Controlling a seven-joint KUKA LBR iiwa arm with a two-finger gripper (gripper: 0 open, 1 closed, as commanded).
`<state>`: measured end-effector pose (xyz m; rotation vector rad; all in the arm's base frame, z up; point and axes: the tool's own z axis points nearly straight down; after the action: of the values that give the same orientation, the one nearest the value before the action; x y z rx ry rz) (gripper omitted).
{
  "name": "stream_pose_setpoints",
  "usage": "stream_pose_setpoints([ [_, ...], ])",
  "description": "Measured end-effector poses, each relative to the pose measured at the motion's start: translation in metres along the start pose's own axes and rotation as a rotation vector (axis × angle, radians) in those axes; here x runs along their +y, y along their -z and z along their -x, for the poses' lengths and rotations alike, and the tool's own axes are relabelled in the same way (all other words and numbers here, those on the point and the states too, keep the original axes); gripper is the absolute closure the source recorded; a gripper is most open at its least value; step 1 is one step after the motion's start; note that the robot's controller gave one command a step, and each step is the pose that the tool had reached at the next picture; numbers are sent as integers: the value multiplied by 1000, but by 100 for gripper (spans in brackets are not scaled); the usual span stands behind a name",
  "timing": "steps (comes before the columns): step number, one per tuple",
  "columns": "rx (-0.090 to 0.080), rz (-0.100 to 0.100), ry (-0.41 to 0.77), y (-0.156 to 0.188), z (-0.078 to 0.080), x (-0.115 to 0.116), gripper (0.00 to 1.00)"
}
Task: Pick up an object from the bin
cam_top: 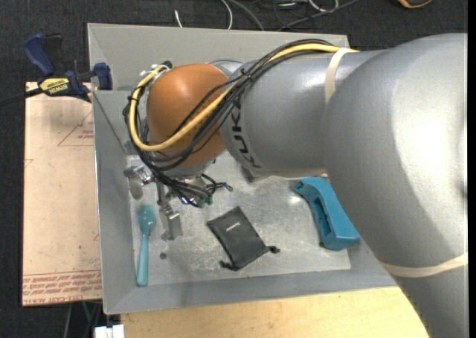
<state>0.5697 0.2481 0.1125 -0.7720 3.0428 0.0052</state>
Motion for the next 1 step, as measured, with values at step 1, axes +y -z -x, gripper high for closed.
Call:
stream_pose_setpoints([
  [1,3,2,359,-10,-20,14,0],
])
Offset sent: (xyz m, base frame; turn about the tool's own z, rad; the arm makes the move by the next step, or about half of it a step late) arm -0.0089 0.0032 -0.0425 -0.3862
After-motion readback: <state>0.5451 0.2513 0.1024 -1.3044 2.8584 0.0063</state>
